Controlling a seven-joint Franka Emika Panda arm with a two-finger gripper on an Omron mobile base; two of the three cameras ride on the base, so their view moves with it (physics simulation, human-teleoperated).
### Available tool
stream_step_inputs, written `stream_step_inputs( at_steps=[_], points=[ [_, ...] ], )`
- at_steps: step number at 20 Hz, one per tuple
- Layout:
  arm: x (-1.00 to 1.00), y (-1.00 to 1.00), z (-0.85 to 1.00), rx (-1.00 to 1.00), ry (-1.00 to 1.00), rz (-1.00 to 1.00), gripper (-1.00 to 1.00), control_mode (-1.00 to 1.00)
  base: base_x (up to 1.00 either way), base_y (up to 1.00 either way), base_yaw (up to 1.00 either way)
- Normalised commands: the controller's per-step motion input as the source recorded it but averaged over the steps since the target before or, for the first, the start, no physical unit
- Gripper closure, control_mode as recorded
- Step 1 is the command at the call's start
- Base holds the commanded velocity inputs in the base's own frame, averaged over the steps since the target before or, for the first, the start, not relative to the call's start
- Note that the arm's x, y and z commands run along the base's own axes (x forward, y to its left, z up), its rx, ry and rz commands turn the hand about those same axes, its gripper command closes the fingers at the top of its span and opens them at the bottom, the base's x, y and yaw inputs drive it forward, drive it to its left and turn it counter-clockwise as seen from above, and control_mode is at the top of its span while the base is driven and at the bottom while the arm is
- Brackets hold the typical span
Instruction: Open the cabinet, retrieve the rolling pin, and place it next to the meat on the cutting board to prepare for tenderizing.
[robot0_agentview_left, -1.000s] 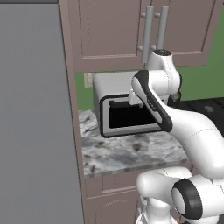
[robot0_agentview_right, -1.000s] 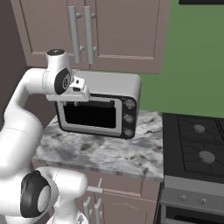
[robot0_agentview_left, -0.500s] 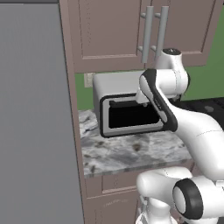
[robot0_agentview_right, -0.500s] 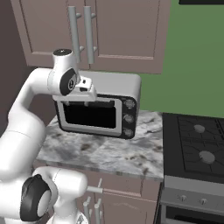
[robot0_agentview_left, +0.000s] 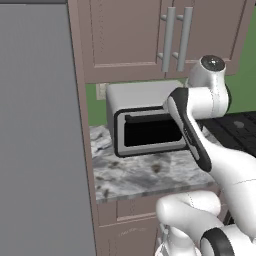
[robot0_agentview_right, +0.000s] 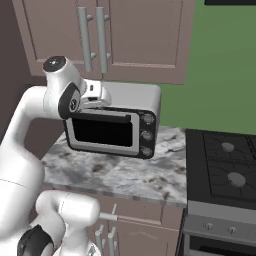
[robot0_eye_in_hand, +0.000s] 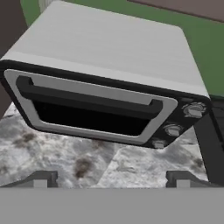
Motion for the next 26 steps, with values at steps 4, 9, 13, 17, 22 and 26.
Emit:
stream_step_inputs(
  at_steps=[4,9,13,17,22,26],
  points=[
    [-0.05,0.00,0.42,-0.03,-0.35,0.01,-1.00,-1.00,0.00,0.00,0.00],
    [-0.41,-0.03,0.14,0.00,-0.32,0.14,-1.00,-1.00,0.00,0.00,0.00],
    [-0.11,-0.06,0.52,0.00,-0.30,0.02,-1.00,-1.00,0.00,0.00,0.00],
    [0.00,-0.08,0.73,0.00,-0.22,0.00,-1.00,-1.00,0.00,0.00,0.00],
    [0.00,-0.17,0.80,0.00,-0.13,-0.04,-1.00,-1.00,0.00,0.00,0.00],
    [0.01,-0.24,0.70,0.00,-0.07,-0.12,-1.00,-1.00,0.00,0.00,0.00]
  ],
)
